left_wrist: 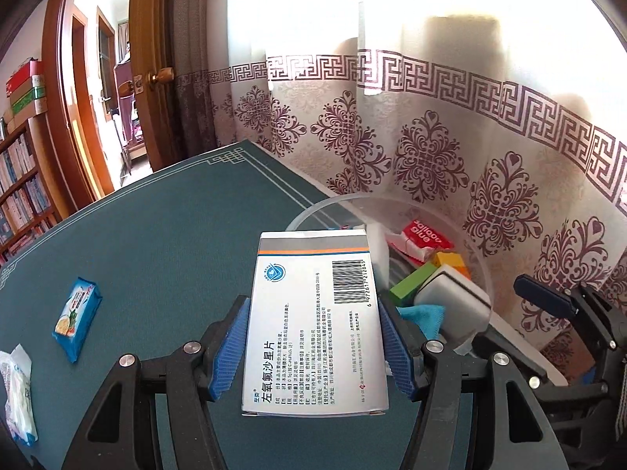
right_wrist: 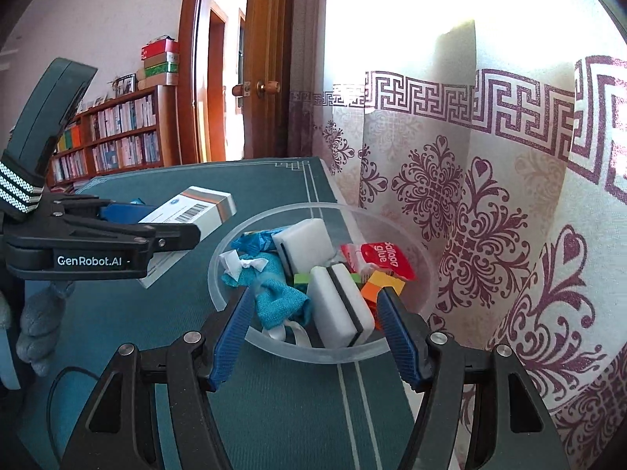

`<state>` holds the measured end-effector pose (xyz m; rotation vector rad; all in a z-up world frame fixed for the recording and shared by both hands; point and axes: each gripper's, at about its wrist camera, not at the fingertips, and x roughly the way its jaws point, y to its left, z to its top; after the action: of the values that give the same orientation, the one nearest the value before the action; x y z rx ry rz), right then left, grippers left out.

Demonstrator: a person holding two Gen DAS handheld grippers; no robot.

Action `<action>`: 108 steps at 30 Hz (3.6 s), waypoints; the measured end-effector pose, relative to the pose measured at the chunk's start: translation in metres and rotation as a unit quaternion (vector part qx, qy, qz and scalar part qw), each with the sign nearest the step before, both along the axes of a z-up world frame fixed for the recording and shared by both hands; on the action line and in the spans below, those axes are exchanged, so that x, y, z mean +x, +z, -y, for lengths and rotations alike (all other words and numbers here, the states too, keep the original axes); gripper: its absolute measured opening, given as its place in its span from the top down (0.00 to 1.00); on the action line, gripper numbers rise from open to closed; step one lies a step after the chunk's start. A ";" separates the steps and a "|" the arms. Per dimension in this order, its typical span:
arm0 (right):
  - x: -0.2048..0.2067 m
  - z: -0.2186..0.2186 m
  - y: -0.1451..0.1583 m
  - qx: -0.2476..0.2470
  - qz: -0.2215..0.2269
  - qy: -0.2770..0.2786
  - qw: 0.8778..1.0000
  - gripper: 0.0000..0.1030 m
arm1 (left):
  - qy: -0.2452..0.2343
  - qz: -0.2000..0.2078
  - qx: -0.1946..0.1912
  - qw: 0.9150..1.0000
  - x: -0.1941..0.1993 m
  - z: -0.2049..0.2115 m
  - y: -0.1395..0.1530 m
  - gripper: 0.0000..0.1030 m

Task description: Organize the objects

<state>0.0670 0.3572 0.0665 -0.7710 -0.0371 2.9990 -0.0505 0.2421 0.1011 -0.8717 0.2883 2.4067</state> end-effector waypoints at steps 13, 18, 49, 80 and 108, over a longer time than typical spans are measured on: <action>0.002 -0.012 0.001 -0.038 -0.001 0.012 0.999 0.35 | -0.049 -0.026 -0.003 0.998 -0.029 -0.078 0.007 0.17; 0.003 -0.012 0.001 -0.042 -0.001 0.015 0.999 0.35 | -0.032 -0.013 -0.012 0.999 -0.036 -0.070 -0.003 0.17; 0.000 -0.012 -0.011 -0.045 0.023 0.006 0.999 0.35 | -0.067 -0.007 -0.033 0.997 0.024 0.018 -0.054 0.03; 0.004 -0.017 -0.007 -0.069 0.012 0.010 0.998 0.35 | -0.088 -0.013 -0.027 0.996 -0.034 -0.055 -0.002 0.47; 0.007 -0.006 -0.011 -0.050 0.012 0.014 0.999 0.35 | 0.017 0.140 0.050 0.989 -0.018 0.027 -0.057 0.26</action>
<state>0.0745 0.3627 0.0558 -0.8223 0.1011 3.0388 -0.0687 0.2147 0.0437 -1.1578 0.0441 2.2711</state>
